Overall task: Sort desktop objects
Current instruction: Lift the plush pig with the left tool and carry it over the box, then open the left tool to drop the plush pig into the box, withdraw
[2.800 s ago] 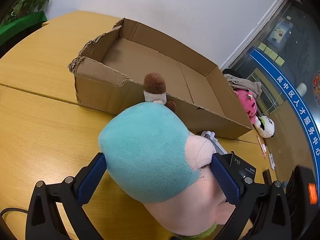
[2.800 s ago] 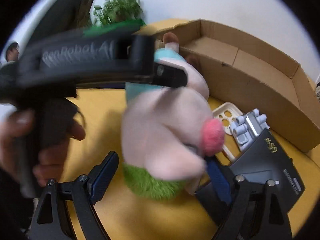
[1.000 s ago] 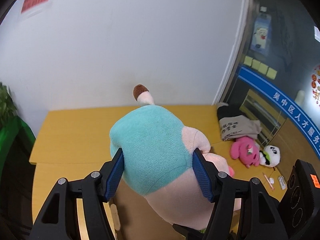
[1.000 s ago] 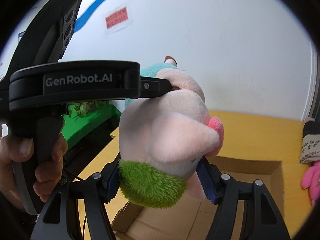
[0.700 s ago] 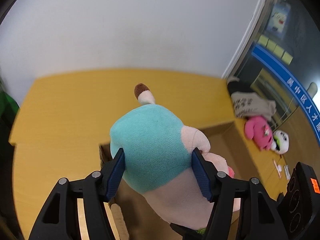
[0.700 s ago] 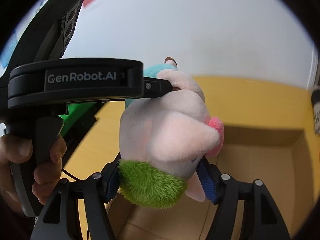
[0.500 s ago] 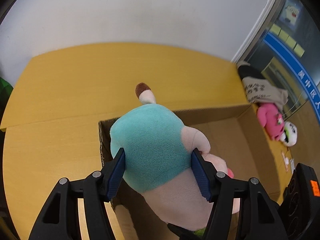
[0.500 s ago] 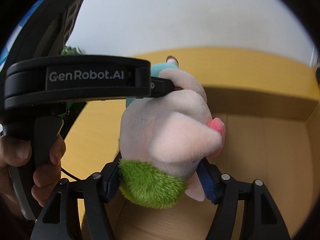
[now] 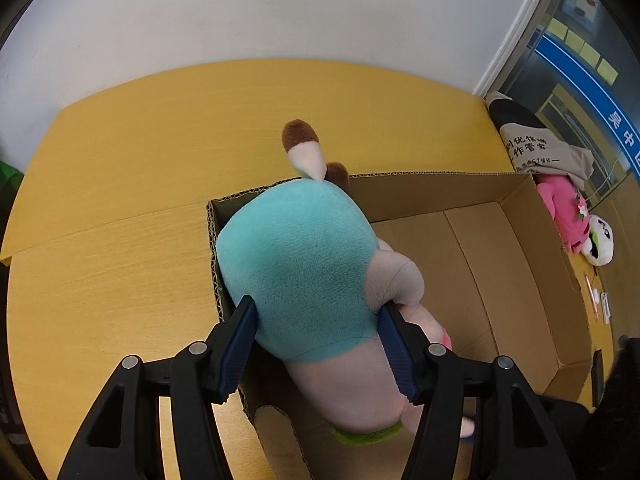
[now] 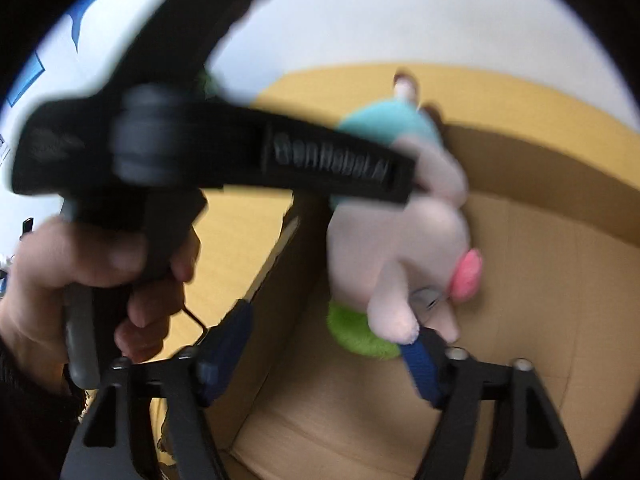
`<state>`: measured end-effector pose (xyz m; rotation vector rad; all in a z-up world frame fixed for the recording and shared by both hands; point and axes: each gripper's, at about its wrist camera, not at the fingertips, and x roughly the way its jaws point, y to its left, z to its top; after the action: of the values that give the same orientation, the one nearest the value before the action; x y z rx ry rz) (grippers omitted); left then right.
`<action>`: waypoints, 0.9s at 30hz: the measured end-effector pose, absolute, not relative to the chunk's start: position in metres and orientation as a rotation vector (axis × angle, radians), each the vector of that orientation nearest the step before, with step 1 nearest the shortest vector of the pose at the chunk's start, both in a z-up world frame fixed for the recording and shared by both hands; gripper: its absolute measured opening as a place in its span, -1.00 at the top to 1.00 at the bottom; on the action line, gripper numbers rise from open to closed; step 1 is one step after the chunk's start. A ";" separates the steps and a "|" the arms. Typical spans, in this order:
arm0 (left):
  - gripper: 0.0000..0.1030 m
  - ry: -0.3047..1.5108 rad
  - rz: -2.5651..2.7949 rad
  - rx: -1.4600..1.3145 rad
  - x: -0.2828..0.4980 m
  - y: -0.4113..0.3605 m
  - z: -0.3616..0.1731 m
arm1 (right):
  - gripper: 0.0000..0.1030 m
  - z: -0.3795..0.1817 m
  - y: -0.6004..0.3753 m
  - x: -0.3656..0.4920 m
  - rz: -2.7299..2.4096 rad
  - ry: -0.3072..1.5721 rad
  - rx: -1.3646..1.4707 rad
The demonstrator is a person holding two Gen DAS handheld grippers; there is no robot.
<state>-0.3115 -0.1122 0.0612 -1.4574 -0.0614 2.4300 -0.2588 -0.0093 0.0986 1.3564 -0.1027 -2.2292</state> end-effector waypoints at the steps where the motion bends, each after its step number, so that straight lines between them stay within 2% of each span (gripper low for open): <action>1: -0.28 -0.063 2.430 -1.456 -0.312 -0.112 0.062 | -0.15 0.098 -0.007 -0.261 -2.223 -0.118 1.363; 3: -0.33 -0.094 2.428 -1.459 -0.312 -0.116 0.064 | -0.18 0.100 0.004 -0.265 -2.272 -0.128 1.370; 6: -0.39 -0.103 2.427 -1.464 -0.313 -0.115 0.062 | -0.55 0.102 0.026 -0.286 -2.329 -0.178 1.410; 9: -0.39 -0.099 2.443 -1.449 -0.316 -0.110 0.063 | -0.55 0.092 0.020 -0.310 -2.281 -0.117 1.475; 10: -0.37 -0.107 2.448 -1.443 -0.317 -0.110 0.063 | -0.50 0.086 0.016 -0.316 -2.249 -0.090 1.494; 11: -0.34 -0.113 2.450 -1.442 -0.318 -0.109 0.062 | -0.07 0.077 0.013 -0.323 -2.219 -0.077 1.514; 15: -0.19 -0.108 2.452 -1.434 -0.314 -0.109 0.068 | 0.06 0.073 0.013 -0.297 -2.211 -0.106 1.491; 17: 0.10 -0.107 2.428 -1.432 -0.312 -0.108 0.072 | 0.18 0.080 0.013 -0.293 -2.165 -0.157 1.485; 18: 0.21 -0.115 2.403 -1.427 -0.311 -0.106 0.073 | 0.31 0.084 0.012 -0.291 -2.143 -0.179 1.484; 19: 0.21 -0.107 2.397 -1.426 -0.311 -0.103 0.074 | 0.66 0.088 0.008 -0.289 -2.117 -0.190 1.482; 20: 0.17 -0.068 2.412 -1.432 -0.312 -0.099 0.073 | 0.70 0.091 0.002 -0.288 -2.091 -0.188 1.482; 21: 0.06 -0.028 2.428 -1.448 -0.314 -0.095 0.071 | 0.70 0.093 -0.003 -0.287 -2.079 -0.177 1.480; 22: -0.15 -0.001 2.437 -1.471 -0.316 -0.093 0.067 | 0.67 0.094 -0.009 -0.288 -2.083 -0.149 1.477; 23: -0.25 0.002 2.443 -1.491 -0.317 -0.093 0.064 | 0.51 0.092 -0.013 -0.290 -2.090 -0.129 1.482; 24: -0.28 -0.010 2.445 -1.500 -0.317 -0.095 0.064 | 0.43 0.090 -0.012 -0.292 -2.084 -0.138 1.492; 25: -0.28 -0.020 2.449 -1.499 -0.315 -0.096 0.065 | 0.30 0.087 -0.007 -0.294 -2.064 -0.174 1.508; 26: -0.28 -0.015 2.461 -1.491 -0.312 -0.098 0.068 | 0.00 0.085 0.000 -0.294 -2.057 -0.201 1.523; 27: -0.29 -0.006 2.476 -1.482 -0.308 -0.100 0.071 | -0.17 0.087 0.011 -0.293 -2.072 -0.219 1.527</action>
<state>-0.3077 -0.1000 0.0710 -1.4818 -0.0059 2.4759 -0.2926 0.0106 0.0867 1.5269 -0.2186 -2.0718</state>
